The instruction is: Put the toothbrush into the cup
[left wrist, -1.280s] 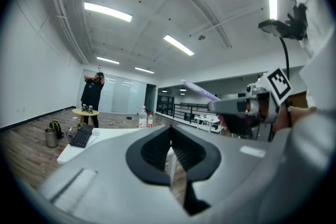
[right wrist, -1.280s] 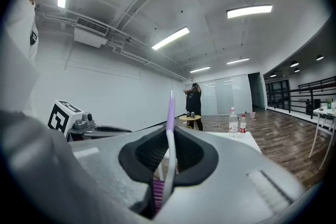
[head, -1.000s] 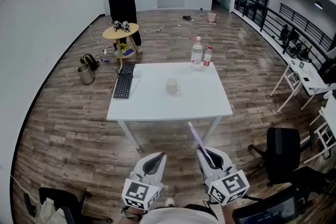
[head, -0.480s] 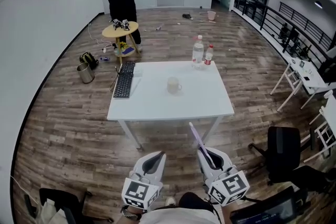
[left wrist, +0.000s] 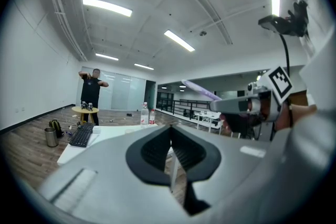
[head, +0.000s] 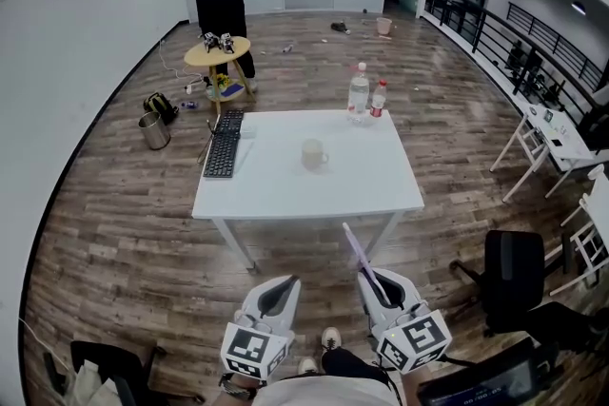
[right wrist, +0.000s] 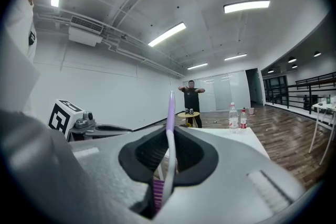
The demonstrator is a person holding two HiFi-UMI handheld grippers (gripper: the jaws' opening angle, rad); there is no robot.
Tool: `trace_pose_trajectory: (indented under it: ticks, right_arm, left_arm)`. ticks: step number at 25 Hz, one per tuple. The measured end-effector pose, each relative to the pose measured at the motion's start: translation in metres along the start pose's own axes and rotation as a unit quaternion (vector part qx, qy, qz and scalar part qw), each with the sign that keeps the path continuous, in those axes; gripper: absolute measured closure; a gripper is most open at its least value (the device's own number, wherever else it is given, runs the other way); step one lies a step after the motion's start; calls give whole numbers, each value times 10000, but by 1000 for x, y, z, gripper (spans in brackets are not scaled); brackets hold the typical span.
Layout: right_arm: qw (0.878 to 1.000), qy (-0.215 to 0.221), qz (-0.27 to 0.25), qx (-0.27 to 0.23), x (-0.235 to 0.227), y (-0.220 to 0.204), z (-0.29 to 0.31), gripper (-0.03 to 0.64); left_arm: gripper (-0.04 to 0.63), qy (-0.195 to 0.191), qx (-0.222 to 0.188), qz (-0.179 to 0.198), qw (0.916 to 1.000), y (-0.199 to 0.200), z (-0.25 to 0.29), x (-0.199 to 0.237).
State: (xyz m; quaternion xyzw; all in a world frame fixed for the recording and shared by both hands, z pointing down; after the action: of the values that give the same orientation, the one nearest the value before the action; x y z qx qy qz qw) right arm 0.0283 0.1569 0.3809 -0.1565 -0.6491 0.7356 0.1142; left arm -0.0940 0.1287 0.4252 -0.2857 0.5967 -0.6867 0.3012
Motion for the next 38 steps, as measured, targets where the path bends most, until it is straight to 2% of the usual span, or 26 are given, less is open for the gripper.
trace_pose_trajectory:
  ticks: [26, 38]
  right_arm:
    - [9998, 141, 25, -115, -57, 18, 49, 595]
    - [9992, 361, -70, -158, -88, 26, 68, 595]
  left_arm:
    - [587, 114, -48, 123, 9998, 24, 68, 25]
    - [588, 278, -106, 118, 9995, 30, 101, 29]
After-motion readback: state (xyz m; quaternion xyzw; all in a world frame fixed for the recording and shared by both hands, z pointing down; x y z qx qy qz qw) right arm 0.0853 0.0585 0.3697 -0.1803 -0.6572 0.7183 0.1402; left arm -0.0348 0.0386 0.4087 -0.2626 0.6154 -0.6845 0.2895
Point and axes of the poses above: the fingertips, and each gripper's own axes: z forward along the fingers, x to its left, y out of its top, the point moved 1 cm from there along -z, backward along the fingers, and after that the axes turned 1 degree about z, right-handed, at the moved point
